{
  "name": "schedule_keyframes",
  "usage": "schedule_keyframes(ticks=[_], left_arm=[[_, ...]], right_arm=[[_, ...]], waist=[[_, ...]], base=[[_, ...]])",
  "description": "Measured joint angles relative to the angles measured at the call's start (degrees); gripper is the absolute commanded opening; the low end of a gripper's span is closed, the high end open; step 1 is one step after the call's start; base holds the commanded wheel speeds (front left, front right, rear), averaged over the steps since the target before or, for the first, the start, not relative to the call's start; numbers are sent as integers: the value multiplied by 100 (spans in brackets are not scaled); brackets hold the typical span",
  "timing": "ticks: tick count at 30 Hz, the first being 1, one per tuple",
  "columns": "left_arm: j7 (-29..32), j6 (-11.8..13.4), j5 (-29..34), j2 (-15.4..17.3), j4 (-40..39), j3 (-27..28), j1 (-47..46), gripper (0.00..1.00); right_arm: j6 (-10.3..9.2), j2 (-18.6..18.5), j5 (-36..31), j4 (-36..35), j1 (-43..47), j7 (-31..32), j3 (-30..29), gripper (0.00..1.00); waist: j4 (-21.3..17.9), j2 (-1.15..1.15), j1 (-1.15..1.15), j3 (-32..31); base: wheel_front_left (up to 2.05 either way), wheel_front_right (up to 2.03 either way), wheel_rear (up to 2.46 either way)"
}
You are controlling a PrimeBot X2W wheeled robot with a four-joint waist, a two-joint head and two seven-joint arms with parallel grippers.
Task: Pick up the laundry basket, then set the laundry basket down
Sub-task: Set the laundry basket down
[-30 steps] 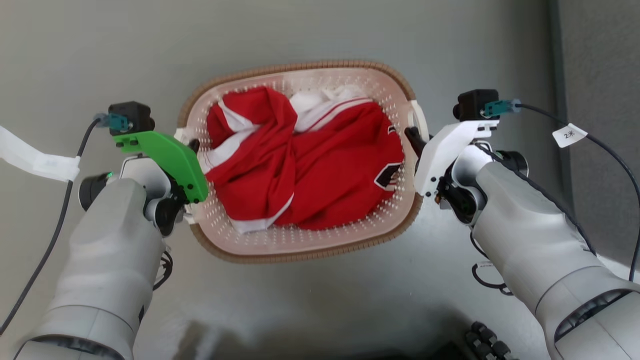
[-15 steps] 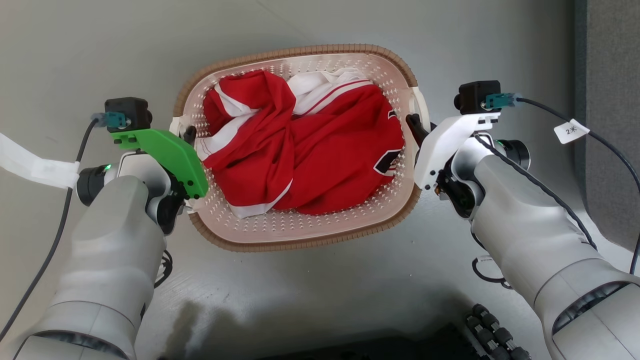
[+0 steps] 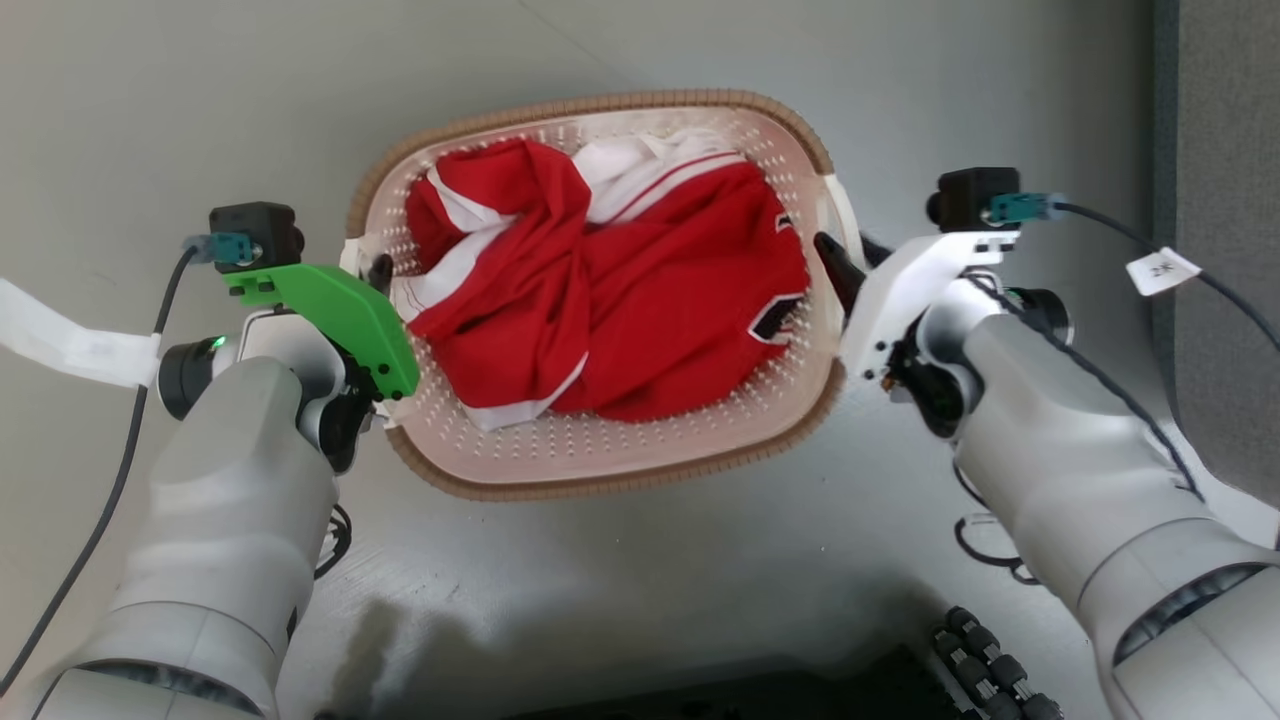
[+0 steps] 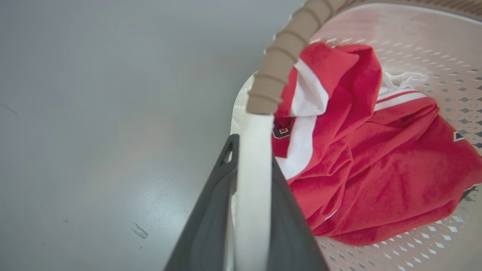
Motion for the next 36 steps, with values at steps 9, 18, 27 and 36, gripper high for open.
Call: schedule_keyframes(ticks=[9,18,27,36], left_arm=[[-76,2,-51,70,4,11,-114,88],[-266,-1,-51,65,14,-77,-112,100],[-934,-3,-51,62,-246,-177,92,100],[-1285,-3,-16,142,-611,-236,561,100]], right_arm=[[98,-149,75,46,1,-1,4,100],[147,-155,97,46,1,-182,52,100],[166,-160,73,2,8,-697,134,100],[198,-263,29,-174,331,-984,140,100]], waist=[[36,0,0,36],[61,0,0,-55],[64,0,0,-401],[56,0,0,-997]], base=[[0,0,0],[0,0,0],[0,0,0],[0,0,0]])
